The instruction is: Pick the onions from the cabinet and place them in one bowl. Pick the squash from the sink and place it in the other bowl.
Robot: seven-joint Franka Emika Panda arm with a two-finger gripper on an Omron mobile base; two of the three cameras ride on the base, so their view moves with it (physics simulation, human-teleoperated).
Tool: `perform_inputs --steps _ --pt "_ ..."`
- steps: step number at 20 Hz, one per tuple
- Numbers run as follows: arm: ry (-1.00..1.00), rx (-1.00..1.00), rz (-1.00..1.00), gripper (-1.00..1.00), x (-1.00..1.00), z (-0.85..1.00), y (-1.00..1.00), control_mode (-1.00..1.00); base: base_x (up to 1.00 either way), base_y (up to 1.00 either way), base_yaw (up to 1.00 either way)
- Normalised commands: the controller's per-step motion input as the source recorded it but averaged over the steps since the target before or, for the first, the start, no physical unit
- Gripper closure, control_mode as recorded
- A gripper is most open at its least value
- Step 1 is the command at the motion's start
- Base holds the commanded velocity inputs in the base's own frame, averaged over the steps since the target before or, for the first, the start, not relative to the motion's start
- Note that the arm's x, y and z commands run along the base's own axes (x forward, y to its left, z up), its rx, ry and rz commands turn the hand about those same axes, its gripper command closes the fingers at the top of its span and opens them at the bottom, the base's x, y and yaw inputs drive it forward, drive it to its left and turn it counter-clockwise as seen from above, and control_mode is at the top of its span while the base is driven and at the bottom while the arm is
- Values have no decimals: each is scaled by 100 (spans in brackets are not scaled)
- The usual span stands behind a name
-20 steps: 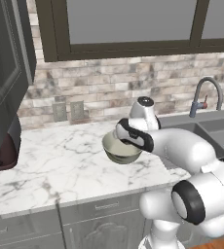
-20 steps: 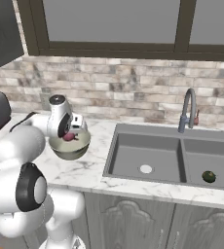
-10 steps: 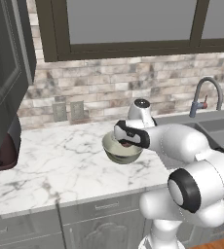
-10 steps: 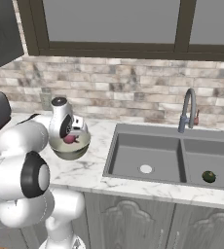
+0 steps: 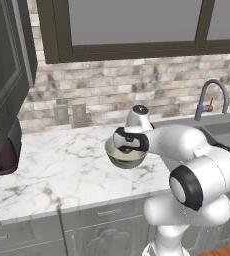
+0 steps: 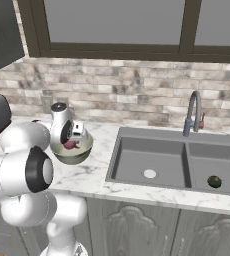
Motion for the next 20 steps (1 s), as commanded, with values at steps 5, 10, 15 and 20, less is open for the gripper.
perform_inputs --steps 5,10,15,20 --pt "2 0 0 -100 6 -3 -2 -100 0 0 0" --pt "8 -1 -1 -100 0 5 -6 -100 0 0 0" --pt "0 -4 0 -100 -6 46 1 -100 0 0 0" --pt "0 3 -7 -100 -42 90 -7 -100 0 0 0"
